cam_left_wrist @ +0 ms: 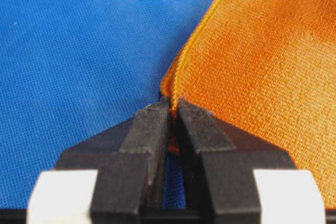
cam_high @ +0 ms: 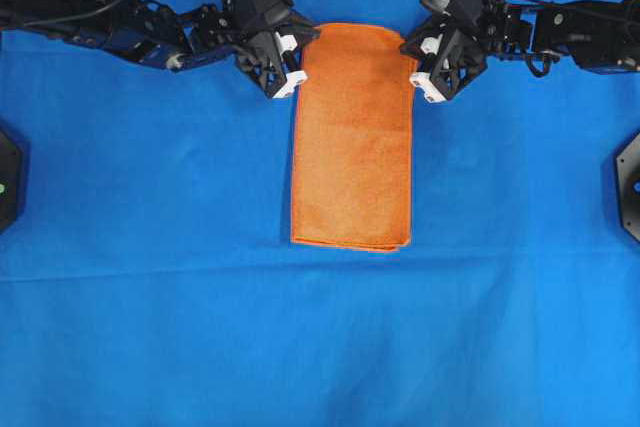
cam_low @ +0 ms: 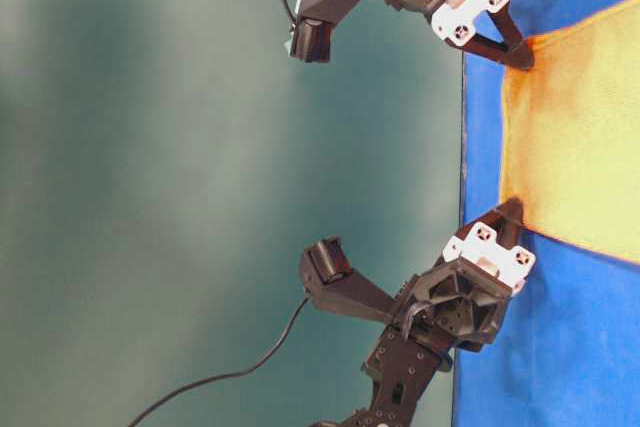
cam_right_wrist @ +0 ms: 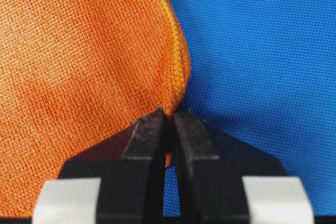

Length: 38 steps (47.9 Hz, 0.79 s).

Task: Fold the orange towel.
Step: 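Grasp the far corners of the folded towel with both grippers, then fold the far half toward the near edge with both grippers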

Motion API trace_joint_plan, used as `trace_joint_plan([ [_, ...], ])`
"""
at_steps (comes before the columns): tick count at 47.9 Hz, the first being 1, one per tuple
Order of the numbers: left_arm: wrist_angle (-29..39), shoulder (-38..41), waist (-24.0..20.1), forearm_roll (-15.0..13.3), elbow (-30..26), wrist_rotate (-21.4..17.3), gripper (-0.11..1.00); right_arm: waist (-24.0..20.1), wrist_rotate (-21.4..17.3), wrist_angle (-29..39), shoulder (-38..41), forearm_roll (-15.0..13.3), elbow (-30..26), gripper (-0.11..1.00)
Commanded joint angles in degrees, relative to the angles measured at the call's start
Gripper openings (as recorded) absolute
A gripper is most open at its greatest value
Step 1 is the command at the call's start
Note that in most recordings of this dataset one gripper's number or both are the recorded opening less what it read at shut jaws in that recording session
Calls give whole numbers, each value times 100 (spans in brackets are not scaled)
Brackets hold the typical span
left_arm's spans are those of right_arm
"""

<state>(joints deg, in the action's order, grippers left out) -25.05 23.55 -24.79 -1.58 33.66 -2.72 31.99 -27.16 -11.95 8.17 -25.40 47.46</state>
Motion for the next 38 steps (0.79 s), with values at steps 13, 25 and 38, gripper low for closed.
trace_joint_plan([
  [13, 18, -167, 35, 18, -26, -44, 3, 35, 9, -18, -70, -9, -220, 4],
  [25, 18, -281, -220, 18, -79, -97, 3, 185, 9, 0, -79, -18, -352, 4],
  [38, 18, -316, -536, 18, -202, -299, 3, 308, 62, 18, -79, -9, -483, 4],
])
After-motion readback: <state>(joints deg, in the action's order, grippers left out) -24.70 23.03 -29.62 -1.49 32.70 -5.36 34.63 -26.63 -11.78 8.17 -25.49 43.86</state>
